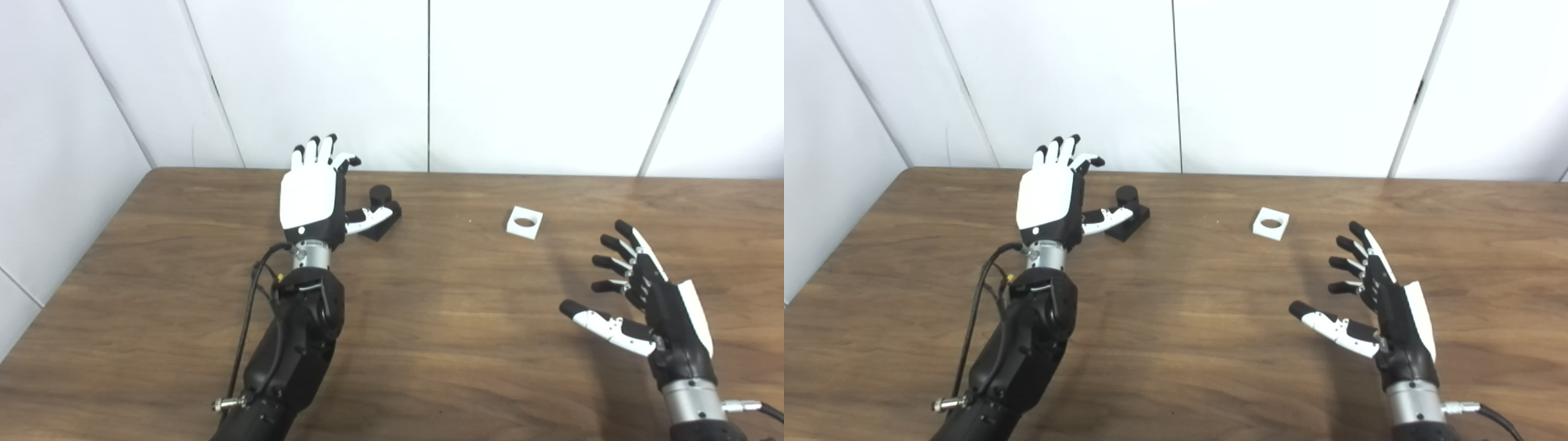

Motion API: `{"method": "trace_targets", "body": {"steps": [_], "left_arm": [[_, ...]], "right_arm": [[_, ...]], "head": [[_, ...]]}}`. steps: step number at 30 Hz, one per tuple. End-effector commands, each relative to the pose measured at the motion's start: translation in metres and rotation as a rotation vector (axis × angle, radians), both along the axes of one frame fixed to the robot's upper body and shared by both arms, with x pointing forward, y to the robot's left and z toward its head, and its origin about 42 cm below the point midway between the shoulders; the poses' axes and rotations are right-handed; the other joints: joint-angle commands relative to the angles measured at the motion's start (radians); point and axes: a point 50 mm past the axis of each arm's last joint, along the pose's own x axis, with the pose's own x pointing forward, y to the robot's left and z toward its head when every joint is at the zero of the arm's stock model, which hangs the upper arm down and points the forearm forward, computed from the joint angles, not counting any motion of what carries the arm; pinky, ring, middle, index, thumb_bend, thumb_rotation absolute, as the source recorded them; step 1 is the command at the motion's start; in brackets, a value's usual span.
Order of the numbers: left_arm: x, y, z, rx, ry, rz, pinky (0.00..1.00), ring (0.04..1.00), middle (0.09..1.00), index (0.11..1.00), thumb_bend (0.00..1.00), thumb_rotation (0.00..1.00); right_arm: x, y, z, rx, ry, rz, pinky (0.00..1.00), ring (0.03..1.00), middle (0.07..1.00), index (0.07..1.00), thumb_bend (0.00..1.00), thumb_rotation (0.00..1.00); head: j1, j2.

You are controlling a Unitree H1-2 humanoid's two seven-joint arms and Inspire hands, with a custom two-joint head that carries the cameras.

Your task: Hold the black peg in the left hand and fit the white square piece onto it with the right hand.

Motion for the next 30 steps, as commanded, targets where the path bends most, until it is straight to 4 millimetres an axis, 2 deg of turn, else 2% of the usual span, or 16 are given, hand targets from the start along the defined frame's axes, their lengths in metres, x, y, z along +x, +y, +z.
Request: {"method": "trace_targets", "body": {"steps": [1,15,19,30], "left_arm": [[0.016,0.001,0.026,0.045,-0.102,0.015,1.0,1.0,0.992,0.698,0.86,0.58],[0.035,-0.003,0.008,0.075,0.015,0.078,1.0,1.0,1.0,0.71,0.97,0.69],[0.038,-0.004,0.004,0.07,0.045,0.084,1.0,1.0,1.0,0.71,0.98,0.69],[0.048,-0.002,-0.013,0.052,0.101,0.059,1.0,1.0,1.0,0.709,0.97,0.68]], "right_arm": [[0.004,0.003,0.016,0.005,-0.076,0.003,0.64,0.801,0.879,0.939,0.65,0.18],[0.004,0.005,0.016,-0.003,-0.092,0.008,0.62,0.787,0.872,0.925,0.66,0.2],[0.004,0.005,0.016,-0.006,-0.096,0.006,0.64,0.798,0.874,0.925,0.67,0.22],[0.005,0.007,0.014,-0.008,-0.089,0.005,0.61,0.792,0.876,0.926,0.68,0.23]], "head": [[0.0,0.001],[-0.018,-0.007],[-0.021,-0.002],[-0.026,-0.004]]}}
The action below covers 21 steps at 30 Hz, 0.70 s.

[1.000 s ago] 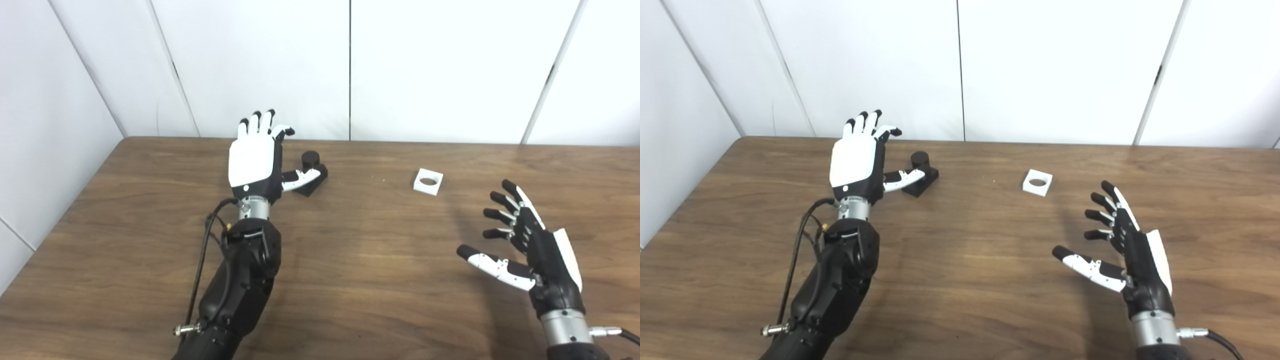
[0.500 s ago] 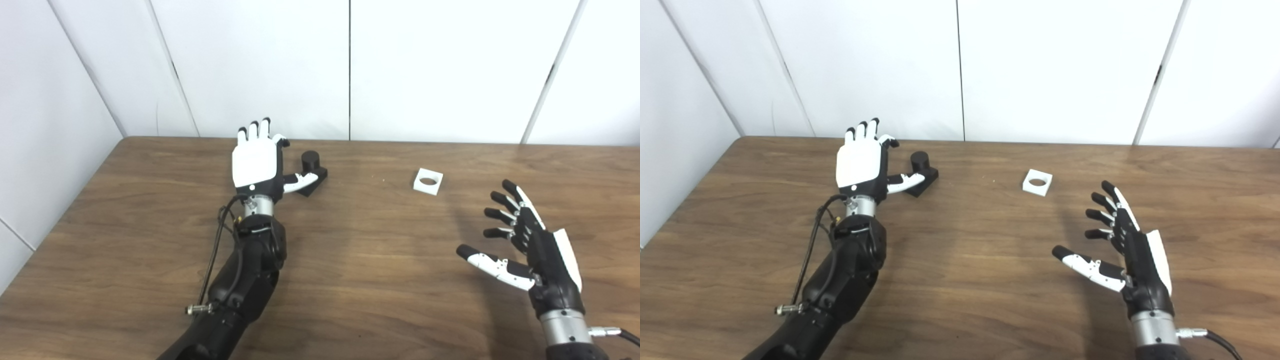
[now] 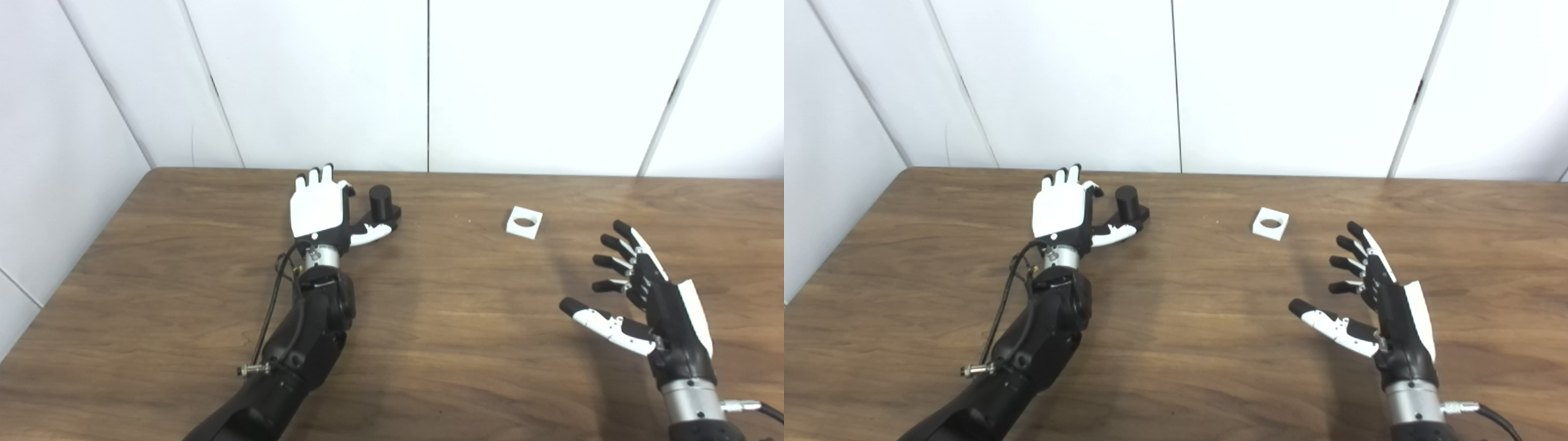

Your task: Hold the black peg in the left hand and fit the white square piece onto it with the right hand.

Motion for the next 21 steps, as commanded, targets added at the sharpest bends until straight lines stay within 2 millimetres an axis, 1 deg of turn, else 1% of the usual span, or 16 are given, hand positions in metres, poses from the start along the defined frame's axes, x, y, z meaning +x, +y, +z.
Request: {"method": "trace_targets", "body": {"steps": [1,10,16,21], "left_arm": [[0.018,-0.002,0.031,0.007,-0.105,-0.022,1.0,1.0,1.0,0.707,0.97,0.67],[0.022,-0.004,0.017,-0.03,-0.081,-0.043,1.0,1.0,0.993,0.694,0.96,0.64],[0.025,-0.006,0.009,-0.025,-0.051,-0.053,1.0,1.0,0.993,0.708,0.95,0.66],[0.029,-0.005,0.003,-0.032,-0.027,-0.06,1.0,1.0,0.989,0.703,0.92,0.63]], "right_arm": [[0.005,0.005,0.014,0.005,-0.081,0.011,0.61,0.794,0.875,0.925,0.68,0.23],[0.004,0.007,0.013,0.015,-0.087,0.006,0.61,0.786,0.874,0.923,0.67,0.21],[0.003,0.006,0.013,0.014,-0.085,-0.006,0.63,0.798,0.874,0.922,0.67,0.19],[0.002,0.006,0.013,0.01,-0.087,-0.012,0.63,0.795,0.877,0.924,0.66,0.19]], "head": [[0.001,0.001],[-0.011,-0.007],[-0.016,-0.01],[-0.023,-0.011]]}}
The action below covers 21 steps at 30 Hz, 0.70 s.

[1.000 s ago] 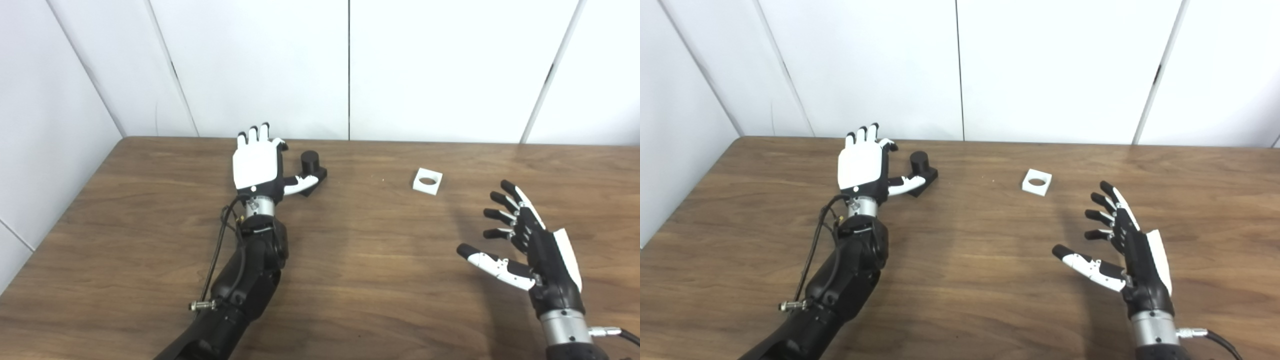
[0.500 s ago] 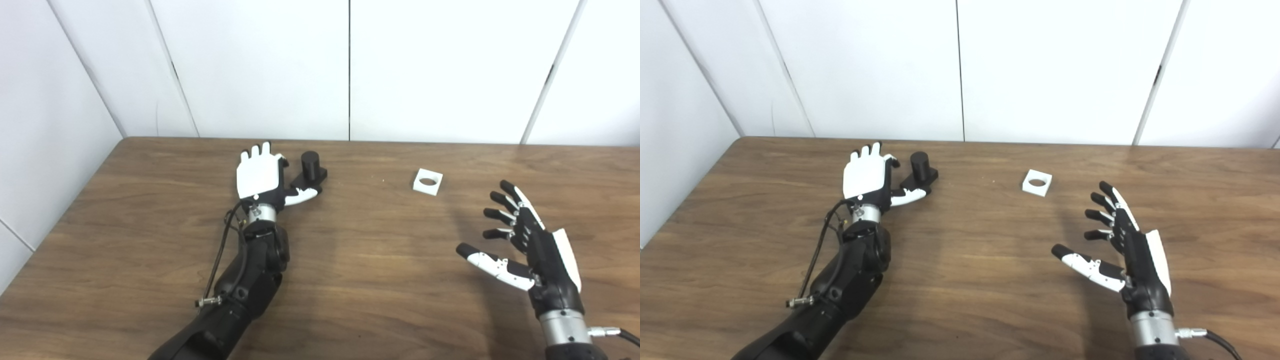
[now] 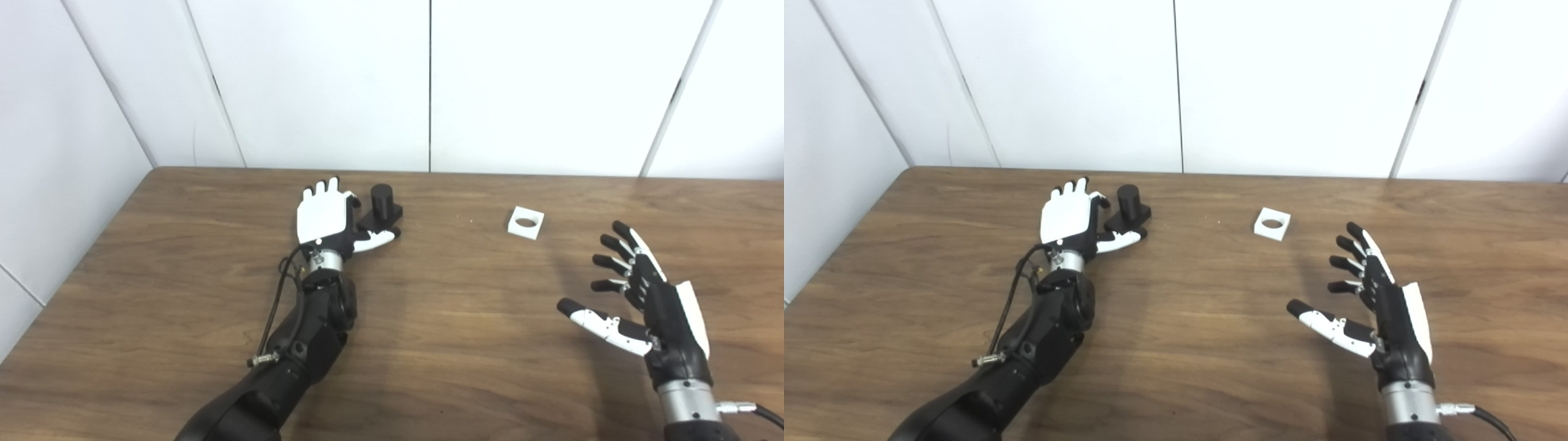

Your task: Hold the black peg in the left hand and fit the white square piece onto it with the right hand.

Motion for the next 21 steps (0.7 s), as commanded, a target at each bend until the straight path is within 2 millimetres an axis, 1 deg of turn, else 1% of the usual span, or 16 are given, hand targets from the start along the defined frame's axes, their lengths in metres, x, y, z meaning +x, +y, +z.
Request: {"method": "trace_targets", "body": {"steps": [1,5,15,17,21], "left_arm": [[0.0153,-0.0024,0.0206,0.006,-0.05,-0.02,1.0,1.0,0.987,0.701,0.92,0.62],[0.0176,0.0003,0.018,-0.009,-0.027,-0.03,1.0,1.0,0.982,0.695,0.88,0.59],[0.0197,0.005,0.014,-0.03,-0.01,-0.06,1.0,0.991,0.952,0.632,0.81,0.49],[0.0198,0.0053,0.0135,-0.031,-0.006,-0.062,1.0,0.988,0.941,0.613,0.78,0.47],[0.0196,0.0062,0.0132,-0.04,0.004,-0.065,1.0,0.979,0.914,0.559,0.74,0.42]], "right_arm": [[0.0022,0.003,0.0148,-0.003,-0.087,0.007,0.63,0.793,0.876,0.924,0.66,0.19],[0.0006,0.0025,0.0141,0.003,-0.084,0.003,0.64,0.795,0.874,0.923,0.66,0.2],[-0.0032,0.0009,0.0154,0.007,-0.095,-0.012,0.64,0.786,0.865,0.917,0.65,0.2],[-0.0033,0.0001,0.0154,0.009,-0.096,-0.014,0.65,0.788,0.866,0.916,0.65,0.18],[-0.0032,-0.0021,0.0154,-0.003,-0.097,-0.02,0.65,0.794,0.869,0.919,0.64,0.19]], "head": [[-0.001,0.0],[-0.006,0.001],[-0.01,0.007],[-0.01,0.009],[-0.006,0.012]]}}
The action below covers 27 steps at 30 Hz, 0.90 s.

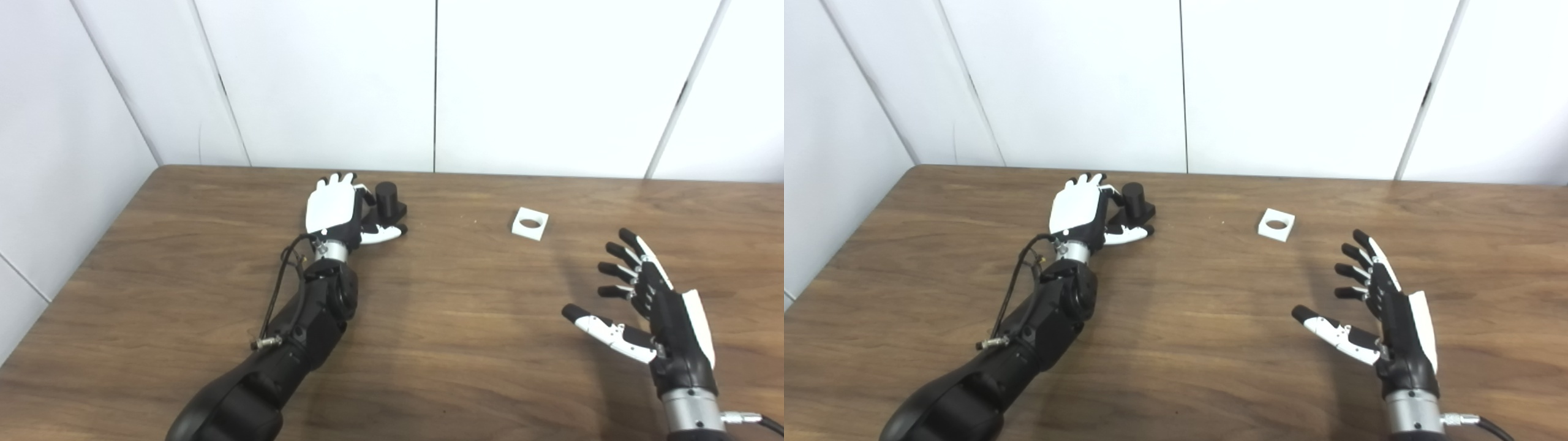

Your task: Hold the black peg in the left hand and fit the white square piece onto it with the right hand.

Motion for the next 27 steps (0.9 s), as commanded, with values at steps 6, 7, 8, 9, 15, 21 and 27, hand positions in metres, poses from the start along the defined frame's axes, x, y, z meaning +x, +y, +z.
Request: {"method": "trace_targets", "body": {"steps": [6,7,8,9,15,21,27], "left_arm": [[0.0064,0.0095,0.0081,0.027,0.005,0.007,1.0,0.947,0.868,0.489,0.73,0.34],[0.0062,0.0097,0.0082,0.027,0.004,0.006,1.0,0.943,0.865,0.487,0.73,0.33],[0.0059,0.0097,0.0083,0.024,0.003,0.006,1.0,0.94,0.863,0.486,0.73,0.32],[0.0056,0.0096,0.0083,0.02,0.003,0.005,1.0,0.938,0.861,0.485,0.73,0.32],[0.0039,0.0086,0.0097,0.01,0.007,-0.004,1.0,0.934,0.859,0.488,0.73,0.3],[0.0018,0.0074,0.0106,-0.045,0.027,-0.035,1.0,0.946,0.868,0.486,0.54,0.11],[-0.0024,0.01,0.0127,-0.115,0.09,-0.121,1.0,0.971,0.898,0.488,0.51,0.09]], "right_arm": [[0.0034,0.0008,0.0192,-0.003,-0.109,0.007,0.64,0.779,0.868,0.919,0.65,0.24],[0.0034,0.0008,0.0192,-0.004,-0.108,0.006,0.64,0.778,0.867,0.918,0.65,0.23],[0.0033,0.0006,0.0191,-0.006,-0.109,0.005,0.64,0.777,0.866,0.917,0.65,0.23],[0.0033,0.0004,0.019,-0.008,-0.11,0.003,0.64,0.777,0.864,0.916,0.65,0.23],[0.0024,0.0,0.0191,-0.003,-0.112,0.003,0.64,0.78,0.865,0.914,0.66,0.24],[0.0018,-0.0003,0.0197,-0.017,-0.118,0.002,0.63,0.775,0.86,0.912,0.63,0.24],[0.0018,-0.001,0.0197,-0.011,-0.113,0.002,0.63,0.776,0.86,0.91,0.63,0.24]], "head": [[0.003,0.004],[0.003,0.004],[0.003,0.006],[0.003,0.007],[0.001,0.011],[0.001,0.014],[0.002,0.015]]}}
